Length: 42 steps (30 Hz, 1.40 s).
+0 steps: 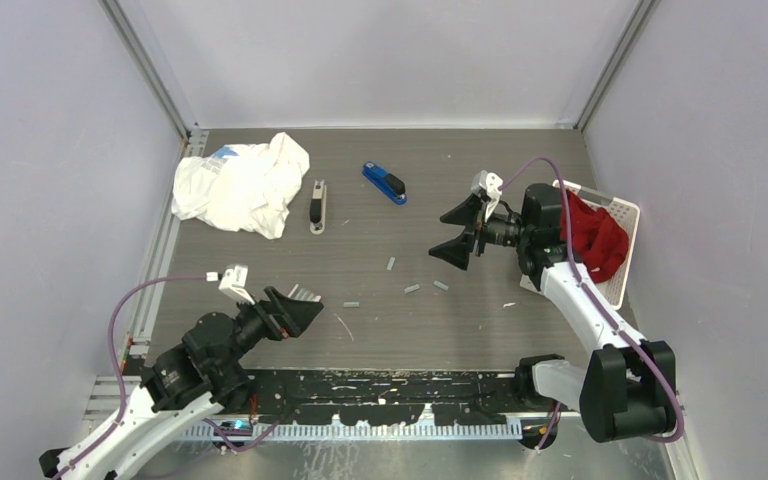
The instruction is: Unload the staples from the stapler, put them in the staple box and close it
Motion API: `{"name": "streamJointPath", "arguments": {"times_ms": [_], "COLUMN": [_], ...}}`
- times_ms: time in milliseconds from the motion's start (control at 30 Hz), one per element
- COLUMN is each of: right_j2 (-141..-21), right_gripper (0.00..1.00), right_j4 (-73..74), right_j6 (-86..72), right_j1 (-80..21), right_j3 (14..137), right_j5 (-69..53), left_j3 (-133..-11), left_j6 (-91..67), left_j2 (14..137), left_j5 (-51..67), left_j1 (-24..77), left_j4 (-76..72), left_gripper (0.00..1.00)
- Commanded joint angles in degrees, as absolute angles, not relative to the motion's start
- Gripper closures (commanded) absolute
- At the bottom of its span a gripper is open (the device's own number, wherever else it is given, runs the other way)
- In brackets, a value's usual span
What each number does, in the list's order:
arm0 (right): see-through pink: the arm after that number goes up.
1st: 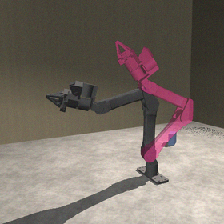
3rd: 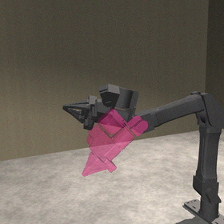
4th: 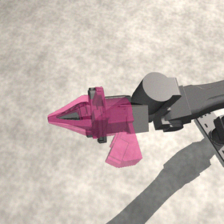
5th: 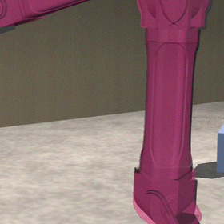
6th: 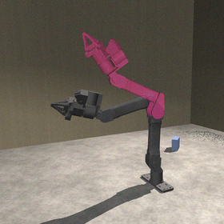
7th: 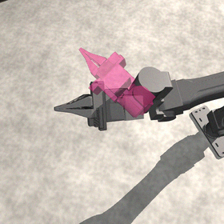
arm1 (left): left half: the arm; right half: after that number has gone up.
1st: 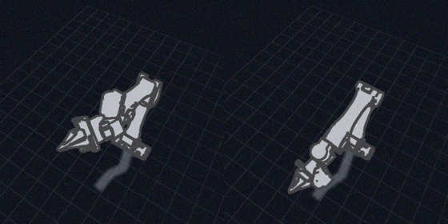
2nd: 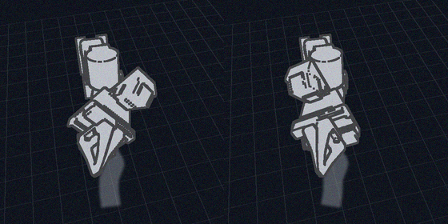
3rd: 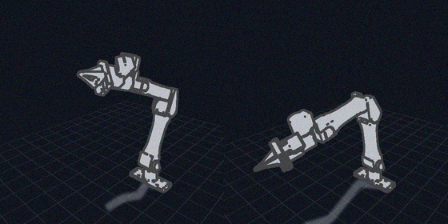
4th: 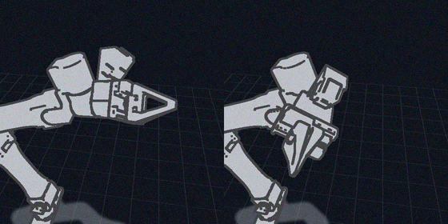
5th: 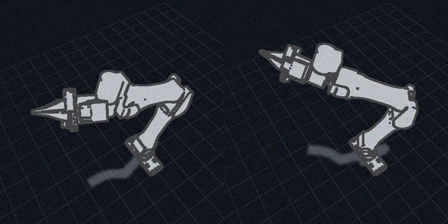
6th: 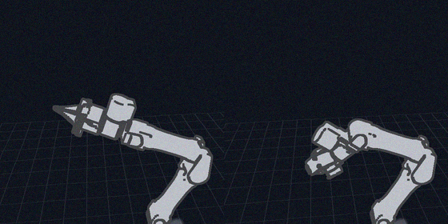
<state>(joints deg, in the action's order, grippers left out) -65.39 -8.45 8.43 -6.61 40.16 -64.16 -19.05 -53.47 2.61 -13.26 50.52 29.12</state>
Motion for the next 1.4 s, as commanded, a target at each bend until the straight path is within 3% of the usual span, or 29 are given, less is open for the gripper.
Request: {"name": "streamJointPath", "arguments": {"times_ms": [0,667,1000,1367], "right_j2": [-65.8,-65.6,-67.0,-67.4], "right_gripper": [0.0,0.0,0.0,0.0], "right_j4": [-9.4,-7.4,-3.2,-0.5], "right_j6": [8.5,9.4,11.8,14.1], "right_j1": [-6.4,-6.4,-7.0,-9.8], "right_j3": [41.5,42.7,44.8,45.8], "right_j5": [-66.2,-65.4,-63.6,-62.1], "left_j3": [-19.2,-22.1,-24.2,-29.0], "left_j6": [-52.3,-48.7,-49.2,-47.5], "left_j2": [3.5,10.8,14.8,33.6], "left_j5": [-12.7,-15.7,-24.9,-33.8], "left_j1": [50.7,50.7,50.6,50.7], "left_j4": [26.7,30.7,38.6,33.2], "left_gripper": [0.01,0.01,0.01,0.01]}}
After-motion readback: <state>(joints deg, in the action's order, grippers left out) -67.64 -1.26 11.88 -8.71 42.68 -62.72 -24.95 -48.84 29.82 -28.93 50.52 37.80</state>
